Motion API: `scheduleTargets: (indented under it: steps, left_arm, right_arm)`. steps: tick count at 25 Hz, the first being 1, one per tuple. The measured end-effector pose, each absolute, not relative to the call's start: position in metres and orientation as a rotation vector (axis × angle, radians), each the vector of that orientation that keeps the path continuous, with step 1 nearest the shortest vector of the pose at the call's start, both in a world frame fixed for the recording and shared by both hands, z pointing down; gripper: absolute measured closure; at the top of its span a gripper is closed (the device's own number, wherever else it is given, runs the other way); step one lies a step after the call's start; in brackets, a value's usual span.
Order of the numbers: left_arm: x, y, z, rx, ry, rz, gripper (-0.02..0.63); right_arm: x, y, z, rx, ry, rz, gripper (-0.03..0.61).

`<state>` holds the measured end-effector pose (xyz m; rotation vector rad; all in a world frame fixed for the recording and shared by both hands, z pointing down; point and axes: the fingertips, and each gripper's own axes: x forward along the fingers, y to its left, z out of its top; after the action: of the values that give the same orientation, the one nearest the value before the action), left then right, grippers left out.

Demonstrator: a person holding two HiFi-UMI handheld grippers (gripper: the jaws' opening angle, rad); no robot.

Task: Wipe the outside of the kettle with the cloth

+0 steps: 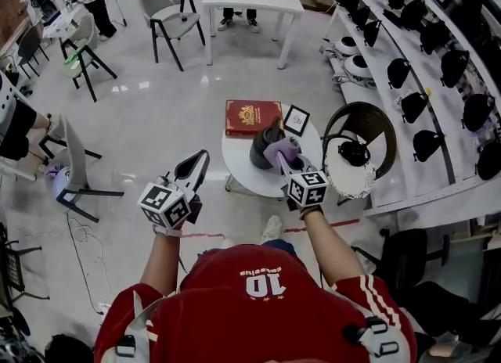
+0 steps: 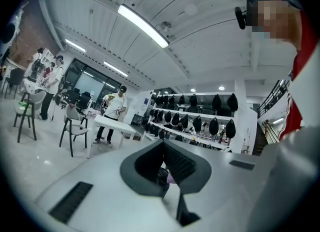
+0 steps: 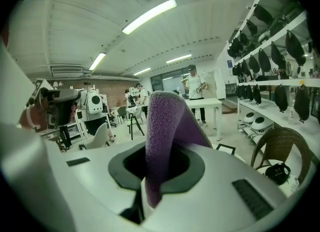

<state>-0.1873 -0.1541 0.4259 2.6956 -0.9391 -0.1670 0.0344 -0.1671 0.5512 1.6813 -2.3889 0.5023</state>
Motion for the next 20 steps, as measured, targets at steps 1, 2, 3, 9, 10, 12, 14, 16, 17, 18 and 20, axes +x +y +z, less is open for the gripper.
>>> scheduleTargets:
  steps: [1, 2, 3, 9, 10, 12, 14, 16, 17, 18, 20]
  left_arm:
    - [-0.184, -0.157, 0.425, 2.696, -0.935, -0.167, 0.607]
    - [-0.181, -0.159, 0.425, 2.699, -0.928, -0.168, 0.607]
    - [-0.177, -0.16, 0.426, 2.702, -0.921, -0.17, 0.607]
    - [-0.148, -0.165, 0.43, 2.722, -0.878, -0.149, 0.607]
    - [-0.144, -0.166, 0.43, 2.726, -0.879, -0.141, 0.607]
    - [-0.139, -0.168, 0.429, 2.728, -0.896, -0.133, 0.607]
    - [-0.135, -0.171, 0.427, 2.721, -0.931, -0.134, 0.607]
    - [-0.129, -0.174, 0.426, 2.711, -0.965, -0.134, 0.607]
    - [-0.125, -0.175, 0.426, 2.709, -0.979, -0.132, 0.607]
    - [-0.121, -0.177, 0.426, 2.707, -0.993, -0.127, 0.607]
    - [-0.113, -0.181, 0.425, 2.698, -1.023, -0.119, 0.607]
  right_arm:
    - [0.04, -0.167, 0.551, 1.693, -2.381, 0.505, 0.534]
    - [0.045, -0.166, 0.551, 1.701, -2.374, 0.506, 0.534]
    - [0.049, -0.165, 0.551, 1.705, -2.369, 0.506, 0.534]
    - [0.08, -0.162, 0.556, 1.726, -2.342, 0.516, 0.534]
    - [0.086, -0.164, 0.557, 1.727, -2.339, 0.52, 0.534]
    - [0.096, -0.168, 0.564, 1.717, -2.335, 0.526, 0.533]
    - [0.104, -0.175, 0.573, 1.687, -2.333, 0.529, 0.534]
    - [0.111, -0.181, 0.583, 1.648, -2.332, 0.533, 0.534]
    - [0.115, -0.185, 0.587, 1.631, -2.332, 0.537, 0.534]
    - [0.12, -0.189, 0.591, 1.618, -2.332, 0.543, 0.534]
    - [0.129, -0.197, 0.596, 1.597, -2.339, 0.56, 0.534]
